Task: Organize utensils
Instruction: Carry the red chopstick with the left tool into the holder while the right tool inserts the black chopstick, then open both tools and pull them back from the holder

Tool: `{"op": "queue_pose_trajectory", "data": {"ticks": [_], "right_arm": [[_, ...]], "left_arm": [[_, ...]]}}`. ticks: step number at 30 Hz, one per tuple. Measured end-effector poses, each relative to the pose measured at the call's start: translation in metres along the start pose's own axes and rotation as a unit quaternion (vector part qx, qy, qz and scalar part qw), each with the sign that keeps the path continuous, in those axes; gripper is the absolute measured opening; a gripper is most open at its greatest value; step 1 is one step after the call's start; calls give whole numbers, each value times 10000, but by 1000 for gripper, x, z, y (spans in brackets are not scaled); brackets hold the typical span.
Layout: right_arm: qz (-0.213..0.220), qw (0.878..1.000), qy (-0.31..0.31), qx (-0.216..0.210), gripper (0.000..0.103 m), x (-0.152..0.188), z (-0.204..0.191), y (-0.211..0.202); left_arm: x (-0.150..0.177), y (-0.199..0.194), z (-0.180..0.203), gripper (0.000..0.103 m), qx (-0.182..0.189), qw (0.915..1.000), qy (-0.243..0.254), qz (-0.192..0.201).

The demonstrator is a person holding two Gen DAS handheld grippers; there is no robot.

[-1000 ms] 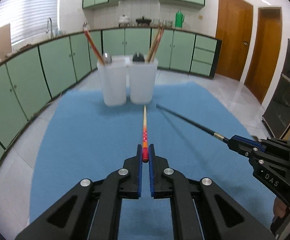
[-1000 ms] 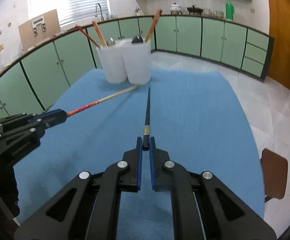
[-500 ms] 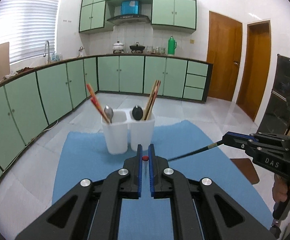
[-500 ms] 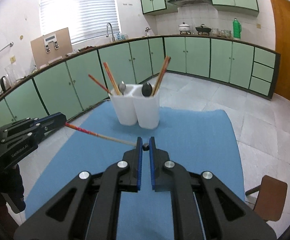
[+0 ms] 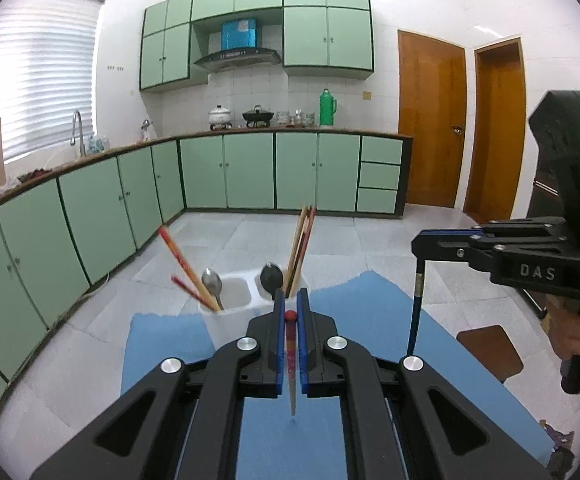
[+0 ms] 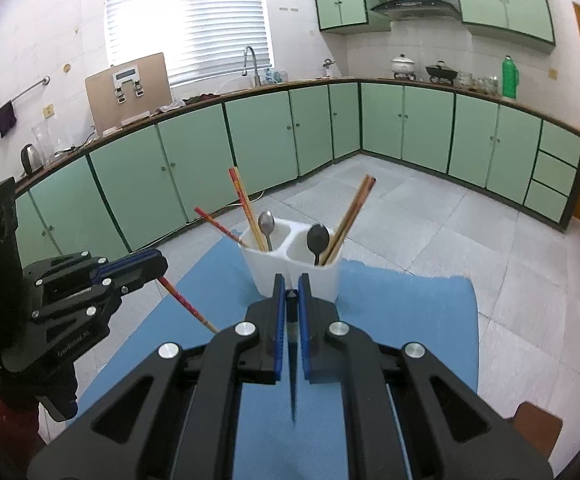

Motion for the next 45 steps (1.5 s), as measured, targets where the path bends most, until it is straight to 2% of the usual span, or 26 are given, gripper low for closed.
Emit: {"op": "queue_pose_trajectory", "data": {"ticks": [6, 16, 21, 24, 32, 39, 41, 44, 45], "right_arm": [[200, 9997, -31, -150, 6, -37, 8, -4], [741, 9972, -57, -106, 6, -105, 19, 6], [1005, 9949, -41, 4, 6, -136, 27, 14], [1059, 9943, -82, 118, 6, -145, 32, 25], [978, 9950, -27, 197, 6, -138, 39, 72], [599, 9980, -58, 197, 6, -109, 35, 110], [489, 9984, -54, 283, 10, -100, 36, 117], [574, 9977, 6, 369, 23, -90, 37, 113], [632, 9972, 19, 404, 29, -87, 37, 109]], "left_arm": [[-27, -4, -2, 5, -6, 9994, 187, 283], [-95, -5, -17, 5, -283, 9933, 364, 1057], [-115, 9, -29, 5, -409, 9910, 343, 1230], [-117, 25, -37, 5, -447, 9913, 304, 1201], [-96, 73, -58, 5, -483, 9945, 109, 926], [-68, 115, -68, 6, -441, 9982, 73, 394], [-62, 118, -71, 7, -406, 9987, 2, 321], [-56, 109, -73, 13, -481, 9982, -1, 357], [-54, 102, -73, 20, -516, 9978, 6, 408]]}}
Point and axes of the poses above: each gripper's, at about its wrist camera, not at the fingertips, and y roughly the way its jaws point, z to its right, x to its underside, the point moved 4 cm from there along y, roughly the way its jaws point, and after that the axes turned 3 degrees about x, right-handed, at the moved point
